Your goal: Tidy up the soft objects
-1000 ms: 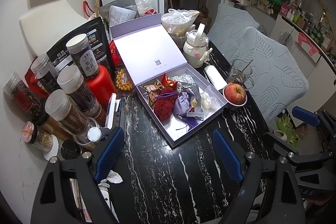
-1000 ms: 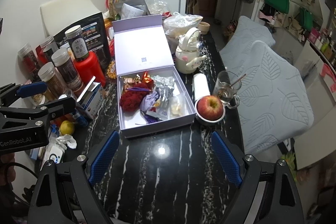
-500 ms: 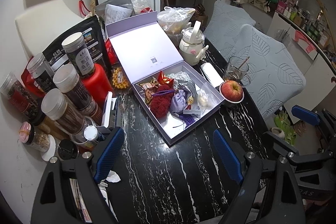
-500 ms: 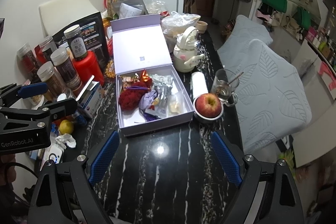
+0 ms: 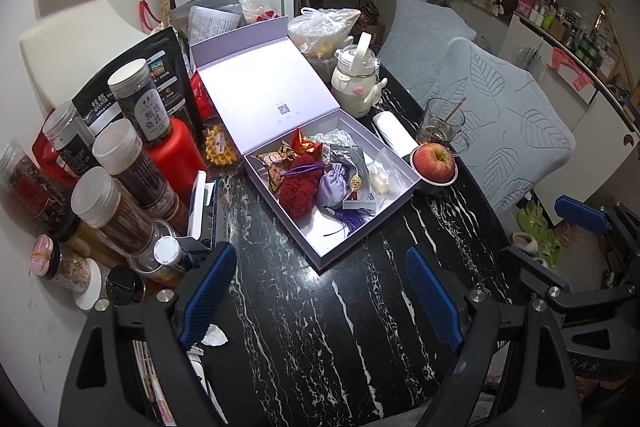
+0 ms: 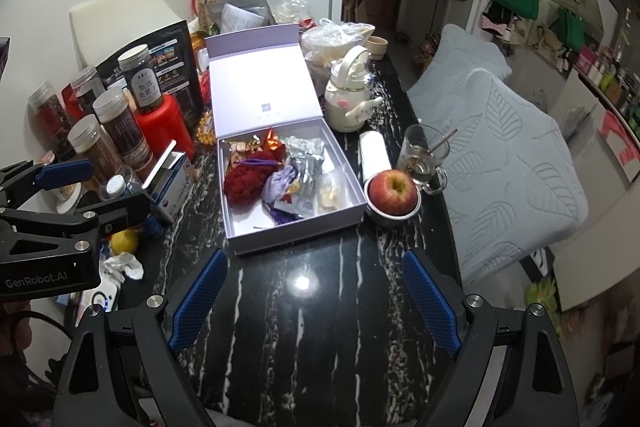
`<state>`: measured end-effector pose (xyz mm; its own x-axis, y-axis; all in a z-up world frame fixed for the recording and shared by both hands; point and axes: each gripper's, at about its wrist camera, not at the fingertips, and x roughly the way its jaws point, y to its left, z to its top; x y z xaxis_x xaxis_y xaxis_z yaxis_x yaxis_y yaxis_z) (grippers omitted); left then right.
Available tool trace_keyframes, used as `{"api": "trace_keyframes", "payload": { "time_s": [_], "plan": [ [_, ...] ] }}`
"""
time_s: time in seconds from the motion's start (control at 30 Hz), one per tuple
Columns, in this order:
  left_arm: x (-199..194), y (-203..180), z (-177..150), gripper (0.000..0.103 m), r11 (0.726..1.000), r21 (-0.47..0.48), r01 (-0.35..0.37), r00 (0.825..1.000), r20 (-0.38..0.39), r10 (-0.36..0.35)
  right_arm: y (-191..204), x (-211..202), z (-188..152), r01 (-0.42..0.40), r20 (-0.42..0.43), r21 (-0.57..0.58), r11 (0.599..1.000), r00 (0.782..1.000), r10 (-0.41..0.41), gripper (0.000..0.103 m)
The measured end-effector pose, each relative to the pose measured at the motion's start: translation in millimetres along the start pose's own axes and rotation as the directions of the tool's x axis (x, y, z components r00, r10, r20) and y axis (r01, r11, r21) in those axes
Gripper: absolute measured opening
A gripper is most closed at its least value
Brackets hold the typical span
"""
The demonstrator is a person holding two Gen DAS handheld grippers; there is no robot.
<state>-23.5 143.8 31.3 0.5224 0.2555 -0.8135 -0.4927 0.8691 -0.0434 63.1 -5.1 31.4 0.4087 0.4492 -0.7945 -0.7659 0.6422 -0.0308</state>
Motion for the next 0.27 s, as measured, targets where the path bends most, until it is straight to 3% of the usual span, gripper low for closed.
{"api": "trace_keyframes", "payload": {
  "time_s": [0.27],
  "plan": [
    [-0.6, 1.3, -0.3, 0.087, 1.000, 0.015, 0.012, 1.000, 0.006, -0.012, 3.4, -1.2, -2.4, 0.018, -0.004, 0.012, 1.000, 1.000, -0.018, 0.090]
  ]
}}
